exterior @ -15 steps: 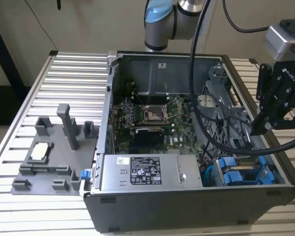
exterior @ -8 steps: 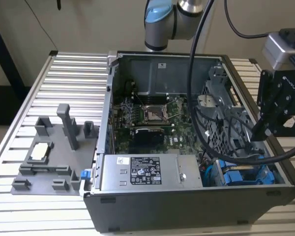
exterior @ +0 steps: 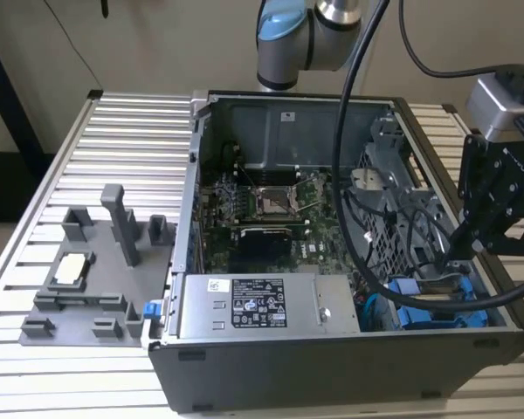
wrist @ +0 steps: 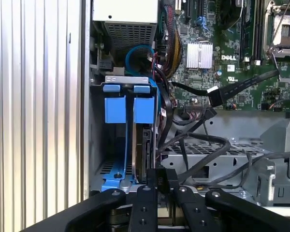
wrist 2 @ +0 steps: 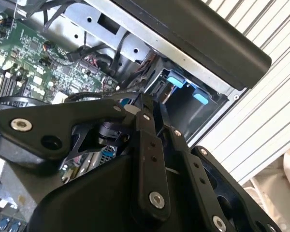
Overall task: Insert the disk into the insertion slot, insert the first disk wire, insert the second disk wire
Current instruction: 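Insert the first disk wire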
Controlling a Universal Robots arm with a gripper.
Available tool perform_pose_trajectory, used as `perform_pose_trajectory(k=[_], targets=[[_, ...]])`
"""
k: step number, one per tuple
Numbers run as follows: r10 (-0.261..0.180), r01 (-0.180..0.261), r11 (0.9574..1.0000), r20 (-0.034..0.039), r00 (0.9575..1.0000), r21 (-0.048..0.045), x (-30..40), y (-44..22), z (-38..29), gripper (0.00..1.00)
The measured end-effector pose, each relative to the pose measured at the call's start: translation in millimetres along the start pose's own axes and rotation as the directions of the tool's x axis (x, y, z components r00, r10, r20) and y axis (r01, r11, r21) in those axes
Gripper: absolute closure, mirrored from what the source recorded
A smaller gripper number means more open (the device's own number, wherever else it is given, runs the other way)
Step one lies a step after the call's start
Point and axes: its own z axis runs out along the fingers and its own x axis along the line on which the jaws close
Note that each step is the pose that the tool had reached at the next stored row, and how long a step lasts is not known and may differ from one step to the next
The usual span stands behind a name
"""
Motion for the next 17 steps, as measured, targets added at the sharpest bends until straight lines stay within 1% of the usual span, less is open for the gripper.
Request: perform_pose_trajectory(k=[5,6,8,10,14,17], targets=[[0.0,0.0,1.0,0.0003,1.0,0.0002,0.1,0.0,0.5,0.81],[0.0,0.0,1.0,0.0003,1.0,0.0025,0.2,0.1,1.4,0.81],[0.0,0.0,0.9999,0.0,1.0,0.0119,0.4,0.2,3.7,0.81],[-0.001,0.001,0.9998,0.0,1.0,0.0177,0.9,0.1,6.8,0.81],[-0.001,0.001,0.9998,0.0,1.0,0.0184,2.4,0.5,13.3,0.81],[-0.001,0.001,0.9998,-0.0003,1.0,0.0188,2.6,2.1,16.8,0.81]])
